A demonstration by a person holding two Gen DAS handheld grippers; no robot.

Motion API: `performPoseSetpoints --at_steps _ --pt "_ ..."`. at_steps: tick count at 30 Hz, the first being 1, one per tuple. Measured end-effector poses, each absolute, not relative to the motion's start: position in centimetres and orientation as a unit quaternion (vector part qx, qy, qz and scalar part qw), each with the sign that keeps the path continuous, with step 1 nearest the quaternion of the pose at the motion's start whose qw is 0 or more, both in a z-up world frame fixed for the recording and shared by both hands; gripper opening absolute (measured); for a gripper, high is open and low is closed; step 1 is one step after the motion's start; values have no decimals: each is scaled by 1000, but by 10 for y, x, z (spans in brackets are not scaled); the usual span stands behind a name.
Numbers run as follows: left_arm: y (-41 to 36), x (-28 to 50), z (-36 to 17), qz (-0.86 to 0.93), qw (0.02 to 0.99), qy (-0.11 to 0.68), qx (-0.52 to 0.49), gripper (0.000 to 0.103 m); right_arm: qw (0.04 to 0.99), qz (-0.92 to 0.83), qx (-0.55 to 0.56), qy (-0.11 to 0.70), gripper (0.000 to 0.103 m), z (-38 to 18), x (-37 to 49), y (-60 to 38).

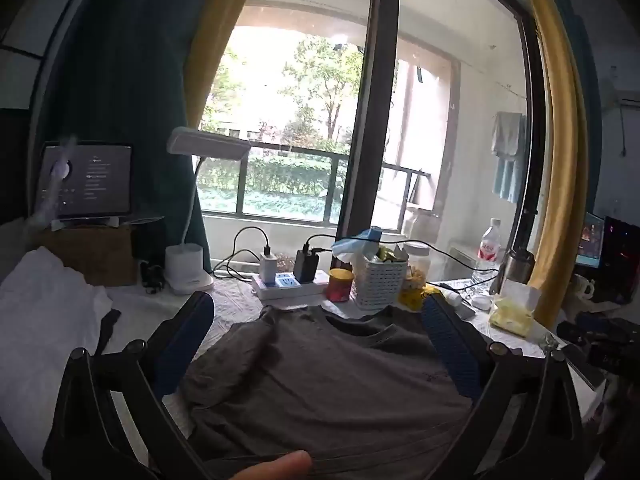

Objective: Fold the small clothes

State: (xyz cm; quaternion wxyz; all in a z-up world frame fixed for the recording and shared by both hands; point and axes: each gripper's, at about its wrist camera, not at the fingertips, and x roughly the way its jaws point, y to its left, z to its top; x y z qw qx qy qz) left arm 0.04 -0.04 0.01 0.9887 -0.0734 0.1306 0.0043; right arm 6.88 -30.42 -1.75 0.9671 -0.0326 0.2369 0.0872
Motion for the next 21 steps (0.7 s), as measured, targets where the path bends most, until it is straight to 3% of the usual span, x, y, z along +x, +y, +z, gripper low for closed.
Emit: performPoseSetpoints --at_steps 9,21 --pt "25 -2 -8 -9 985 141 -100 102 966 92 -33 239 65 -25 79 -296" --pt "0 -4 -4 -3 987 138 -83 102 969 95 -27 228 65 -21 76 -302"
